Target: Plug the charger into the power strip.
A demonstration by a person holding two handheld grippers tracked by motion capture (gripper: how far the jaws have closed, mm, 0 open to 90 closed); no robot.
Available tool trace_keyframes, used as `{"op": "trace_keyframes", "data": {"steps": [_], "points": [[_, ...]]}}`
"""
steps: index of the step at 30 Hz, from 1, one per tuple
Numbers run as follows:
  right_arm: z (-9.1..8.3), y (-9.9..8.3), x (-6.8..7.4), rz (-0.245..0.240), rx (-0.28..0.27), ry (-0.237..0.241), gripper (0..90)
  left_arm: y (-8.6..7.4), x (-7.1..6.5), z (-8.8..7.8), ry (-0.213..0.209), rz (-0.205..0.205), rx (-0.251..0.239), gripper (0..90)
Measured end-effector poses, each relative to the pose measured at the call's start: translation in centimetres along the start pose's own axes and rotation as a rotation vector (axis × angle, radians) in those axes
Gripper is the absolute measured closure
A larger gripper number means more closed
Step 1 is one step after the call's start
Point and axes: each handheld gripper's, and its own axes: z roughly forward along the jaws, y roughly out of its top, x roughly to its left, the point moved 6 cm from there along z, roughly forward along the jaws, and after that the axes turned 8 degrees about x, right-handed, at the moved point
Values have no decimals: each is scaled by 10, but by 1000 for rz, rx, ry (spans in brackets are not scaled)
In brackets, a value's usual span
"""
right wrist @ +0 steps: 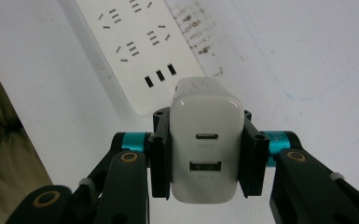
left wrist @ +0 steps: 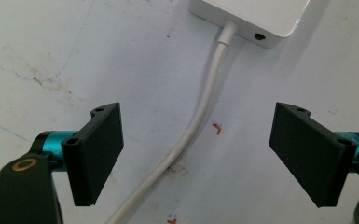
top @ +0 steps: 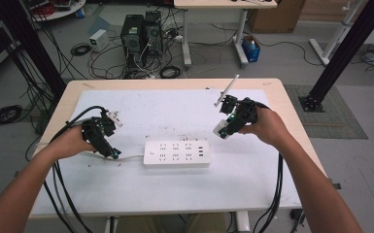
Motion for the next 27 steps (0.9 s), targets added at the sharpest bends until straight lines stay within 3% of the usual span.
{"op": "trace_keyframes", "data": {"steps": [3,4,8,13,19,27], "points": [[5,6,3,-29,12,0,623,0,1,0,1,5,4,177],[15,16,7,-78,31,6,623,1,0,2,-10,-8,-22,177],[24,27,10,-120,44,13,623,2,-1,5,-21,0,-26,177],[42,47,22,-218,77,24,623,1,-3,10,-28,3,-21,176],[53,63,27,-282,114,21,623,-1,-3,10,-29,12,-22,177],[67,71,32,-337,158,14,624,-2,-3,13,-34,-6,-36,177]]}}
